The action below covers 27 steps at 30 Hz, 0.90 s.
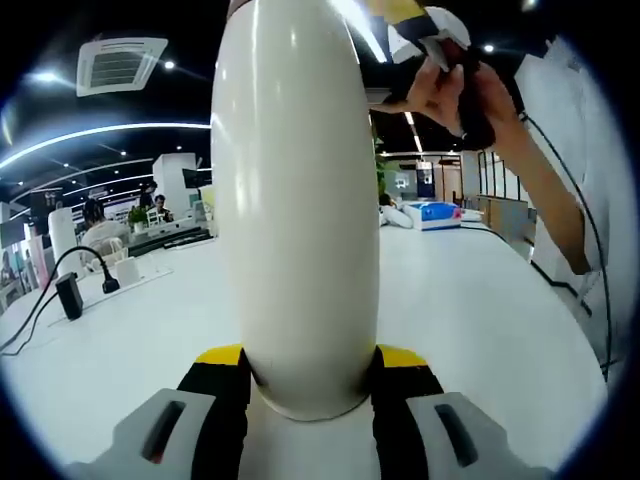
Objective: Grasp the water cup twist off the cup lid place the cup lid on the table
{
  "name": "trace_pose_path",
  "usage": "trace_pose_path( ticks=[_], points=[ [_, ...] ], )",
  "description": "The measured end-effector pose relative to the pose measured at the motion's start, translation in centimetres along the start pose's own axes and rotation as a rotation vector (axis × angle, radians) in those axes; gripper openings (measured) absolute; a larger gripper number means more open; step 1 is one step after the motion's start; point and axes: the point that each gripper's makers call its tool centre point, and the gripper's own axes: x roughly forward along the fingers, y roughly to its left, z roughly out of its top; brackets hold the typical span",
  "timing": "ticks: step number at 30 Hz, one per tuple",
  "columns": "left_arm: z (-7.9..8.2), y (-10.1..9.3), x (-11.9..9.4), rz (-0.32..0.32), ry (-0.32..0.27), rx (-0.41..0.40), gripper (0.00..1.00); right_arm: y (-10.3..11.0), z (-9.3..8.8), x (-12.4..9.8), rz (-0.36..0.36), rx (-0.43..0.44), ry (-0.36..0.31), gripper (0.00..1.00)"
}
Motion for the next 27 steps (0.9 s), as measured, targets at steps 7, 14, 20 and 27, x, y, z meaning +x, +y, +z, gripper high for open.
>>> trace_pose_path(
  ticks=[7,14,20,27],
  points=[
    [-0.2,0.0,0.0,-0.013,0.016,0.000,0.49,2.4,1.1,0.4,-0.161,0.013,-0.057,0.78],
    [-0.2,0.1,0.1,-0.020,0.019,0.002,0.48,1.4,1.1,0.2,-0.329,0.067,-0.099,0.76],
    [-0.2,0.1,0.2,-0.019,0.013,-0.005,0.48,1.2,1.7,0.4,-0.422,0.060,-0.138,0.74],
    [-0.3,0.2,0.2,-0.018,0.011,-0.006,0.48,1.2,1.5,1.0,-0.493,0.022,-0.130,0.67]
  ],
)
